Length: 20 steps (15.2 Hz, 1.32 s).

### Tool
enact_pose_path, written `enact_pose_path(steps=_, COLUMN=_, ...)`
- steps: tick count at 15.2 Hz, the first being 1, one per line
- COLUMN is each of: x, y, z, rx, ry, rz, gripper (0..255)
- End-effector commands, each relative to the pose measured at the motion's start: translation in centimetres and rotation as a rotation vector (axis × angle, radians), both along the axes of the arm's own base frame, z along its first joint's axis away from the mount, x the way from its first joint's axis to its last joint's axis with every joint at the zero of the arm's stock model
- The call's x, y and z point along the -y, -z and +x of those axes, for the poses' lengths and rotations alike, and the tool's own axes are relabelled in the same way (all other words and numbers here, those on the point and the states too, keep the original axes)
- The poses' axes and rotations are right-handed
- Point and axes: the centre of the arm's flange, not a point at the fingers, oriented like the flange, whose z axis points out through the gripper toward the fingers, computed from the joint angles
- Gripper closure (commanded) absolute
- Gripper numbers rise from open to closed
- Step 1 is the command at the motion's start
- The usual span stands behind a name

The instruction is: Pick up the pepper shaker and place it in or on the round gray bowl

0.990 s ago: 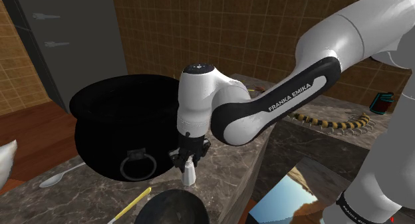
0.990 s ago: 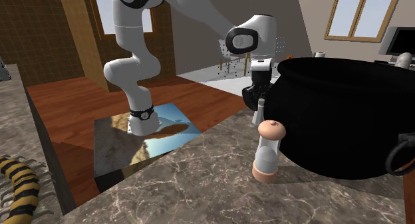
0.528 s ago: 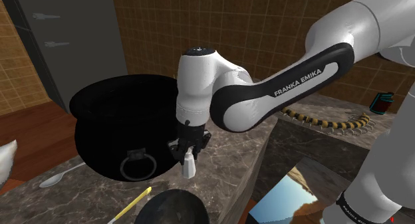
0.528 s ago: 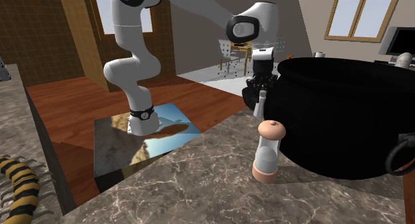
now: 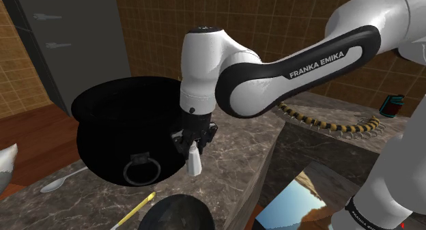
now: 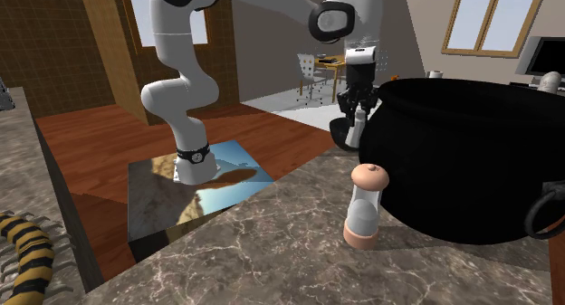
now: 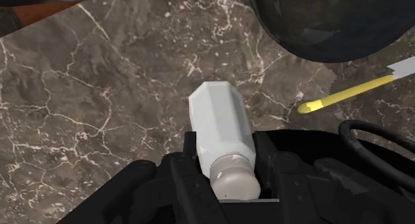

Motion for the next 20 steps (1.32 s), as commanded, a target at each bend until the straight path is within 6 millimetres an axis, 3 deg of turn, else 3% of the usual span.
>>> enact_pose_path(steps=1, x=0.1, y=-1.0, z=0.1, rx=0.000, ry=0.000, rz=0.000, gripper=255)
enact_pose_path(steps=12, x=0.1, y=-6.6, z=0.1, rx=0.000, ry=0.000, rz=0.000, gripper=255)
enact_pose_path(steps=20, x=-7.3, y=-8.0, z=-7.3, rx=0.000, ry=0.000, rz=0.000, gripper=255)
